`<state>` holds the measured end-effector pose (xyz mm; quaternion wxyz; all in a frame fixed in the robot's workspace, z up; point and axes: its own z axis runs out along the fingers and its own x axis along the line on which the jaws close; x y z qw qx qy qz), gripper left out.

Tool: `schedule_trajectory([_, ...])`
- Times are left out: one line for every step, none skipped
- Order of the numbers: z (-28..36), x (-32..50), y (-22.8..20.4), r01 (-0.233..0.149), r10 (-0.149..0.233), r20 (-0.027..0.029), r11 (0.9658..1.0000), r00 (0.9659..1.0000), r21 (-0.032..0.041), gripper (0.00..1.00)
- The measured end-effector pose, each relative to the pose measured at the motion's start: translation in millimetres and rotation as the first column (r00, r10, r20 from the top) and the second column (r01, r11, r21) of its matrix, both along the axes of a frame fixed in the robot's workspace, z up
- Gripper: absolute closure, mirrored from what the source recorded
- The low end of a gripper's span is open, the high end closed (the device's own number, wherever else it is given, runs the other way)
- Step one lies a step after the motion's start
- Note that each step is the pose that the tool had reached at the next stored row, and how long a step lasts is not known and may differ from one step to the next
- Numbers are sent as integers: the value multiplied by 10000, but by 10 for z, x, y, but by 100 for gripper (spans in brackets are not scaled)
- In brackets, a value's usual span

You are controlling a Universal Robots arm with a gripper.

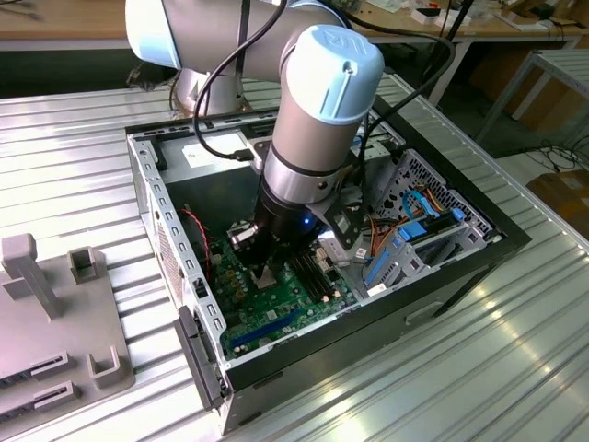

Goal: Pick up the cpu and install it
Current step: 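Place the cpu into insertion slot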

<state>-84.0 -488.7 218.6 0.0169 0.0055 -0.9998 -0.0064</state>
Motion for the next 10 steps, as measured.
schedule_trajectory([21, 0, 0, -7, 7, -1, 10000, 10000, -1, 58])
schedule_trajectory([29, 0, 0, -12, 12, 0, 10000, 10000, 0, 65])
schedule_trajectory([31, 0, 1, -19, 19, 2, 10000, 10000, 4, 65])
schedule_trajectory([32, 0, 0, -20, 20, 2, 10000, 10000, 4, 71])
schedule_trajectory([33, 0, 0, -22, 22, 0, 10000, 10000, 2, 83])
schedule_trajectory([34, 0, 0, -22, 22, 0, 10000, 10000, 1, 89])
schedule_trajectory([34, -1, 0, -21, 21, 0, 10000, 10000, 1, 89])
schedule_trajectory([34, -1, 0, -21, 21, 0, 10000, 10000, 1, 89])
schedule_trajectory([34, -1, 0, -20, 20, 0, 10000, 10000, 0, 89])
schedule_trajectory([34, -2, 0, -20, 20, 0, 10000, 10000, 0, 89])
